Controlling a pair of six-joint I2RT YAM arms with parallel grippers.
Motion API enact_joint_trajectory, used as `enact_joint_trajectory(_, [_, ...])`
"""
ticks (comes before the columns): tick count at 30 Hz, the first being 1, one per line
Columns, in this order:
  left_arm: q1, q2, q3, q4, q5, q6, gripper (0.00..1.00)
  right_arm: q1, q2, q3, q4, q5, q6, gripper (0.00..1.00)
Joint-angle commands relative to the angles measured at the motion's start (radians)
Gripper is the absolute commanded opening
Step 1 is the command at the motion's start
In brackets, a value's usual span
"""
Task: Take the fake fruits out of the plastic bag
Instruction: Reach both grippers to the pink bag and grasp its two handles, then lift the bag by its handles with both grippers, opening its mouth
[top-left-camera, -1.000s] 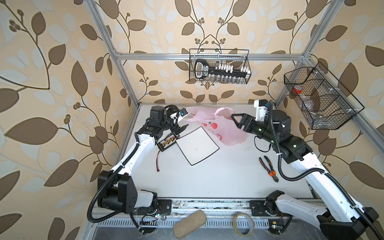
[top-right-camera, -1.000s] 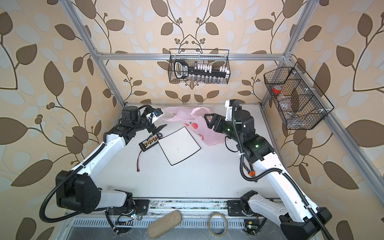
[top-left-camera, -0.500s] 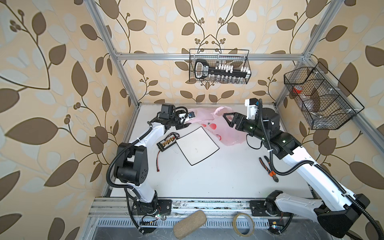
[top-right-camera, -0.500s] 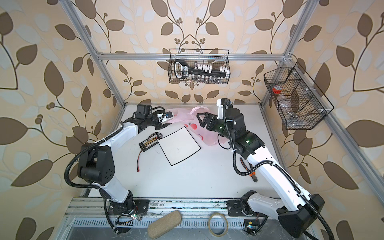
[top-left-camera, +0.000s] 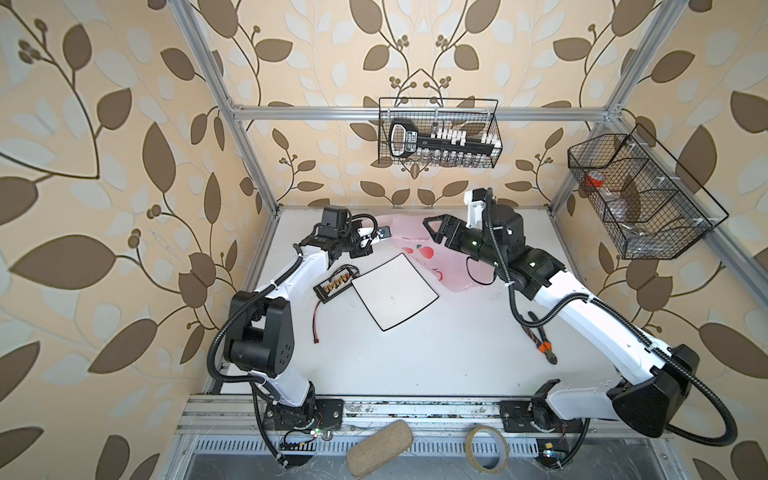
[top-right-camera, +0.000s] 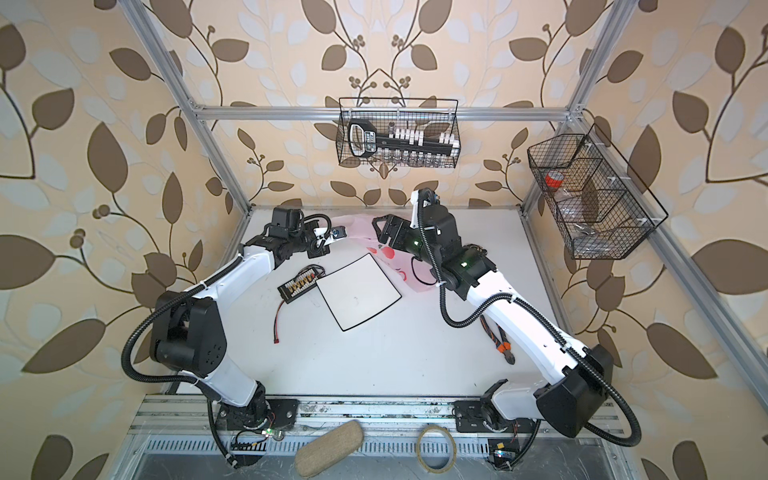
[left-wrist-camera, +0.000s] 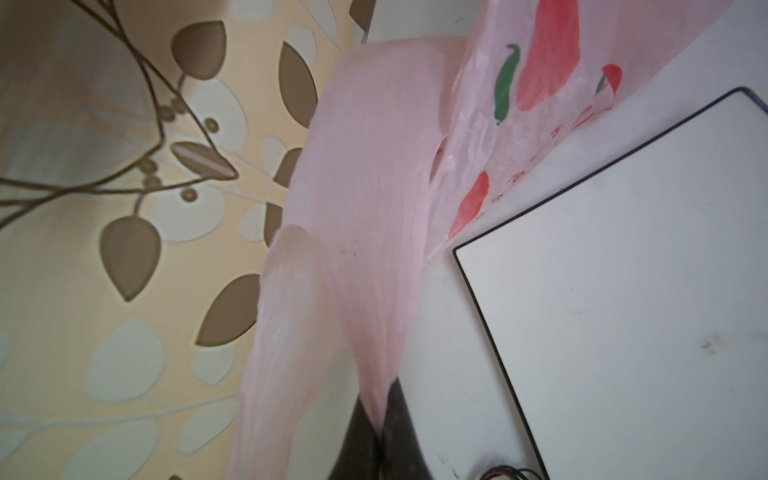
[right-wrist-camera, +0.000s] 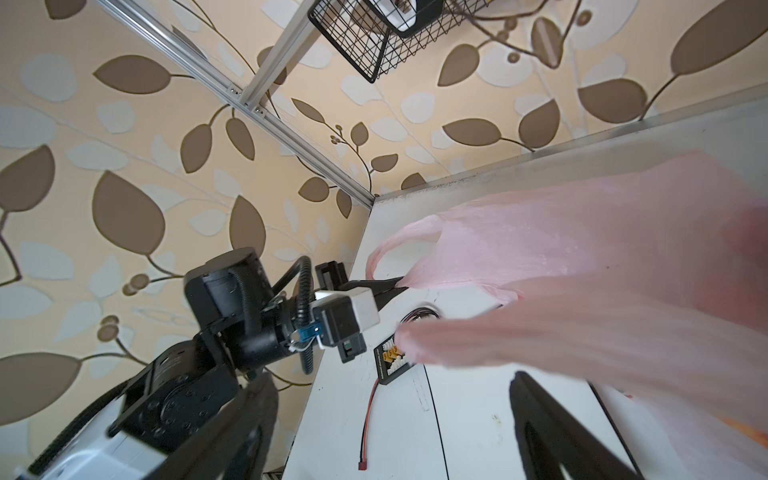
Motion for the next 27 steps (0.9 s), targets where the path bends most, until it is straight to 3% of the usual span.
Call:
enact_joint_trajectory(1, [-0.012,-0.110,0.011,-0.041,0.059,-0.045,0.00,0.012,0.062,0.076,0.052,0.101,0.049,0.85])
enact_joint_trajectory(2, [-0.013,-0.121,0.010,-0.050,0.065,-0.068,0.00,0.013,0.080,0.095,0.053,0.119,0.045,0.80])
enact_joint_trajectory(6, [-0.014,-0.153,0.001,-0.002,0.066,-0.286,0.00,0.011,0.153,0.185,0.017,0.156,-0.013,0.45])
enact_joint_trajectory(9, [-0.013,-0.189,0.012,0.080,0.011,-0.548,0.00,0.000,0.181,0.238,-0.003,0.161,-0.064,0.22])
enact_joint_trajectory(12, [-0.013,-0.176,0.044,0.155,-0.073,-0.849,0.00,-0.045,0.198,0.294,-0.014,0.129,-0.112,0.09])
enact_joint_trajectory(15, [-0.013,-0.118,0.131,0.150,-0.184,-1.139,0.00,-0.125,0.226,0.364,-0.014,0.019,-0.153,0.04])
enact_joint_trajectory(19, [-0.013,-0.029,0.314,0.080,-0.202,-1.451,0.00,-0.205,0.270,0.463,0.007,-0.117,-0.247,0.02])
enact_joint_trajectory(23, [-0.013,0.058,0.445,0.111,-0.199,-1.673,0.00,-0.259,0.275,0.491,0.048,-0.173,-0.354,0.00])
enact_joint_trajectory(27, [-0.014,0.150,0.556,0.151,-0.112,-1.862,0.00,-0.331,0.220,0.422,0.069,-0.254,-0.388,0.00])
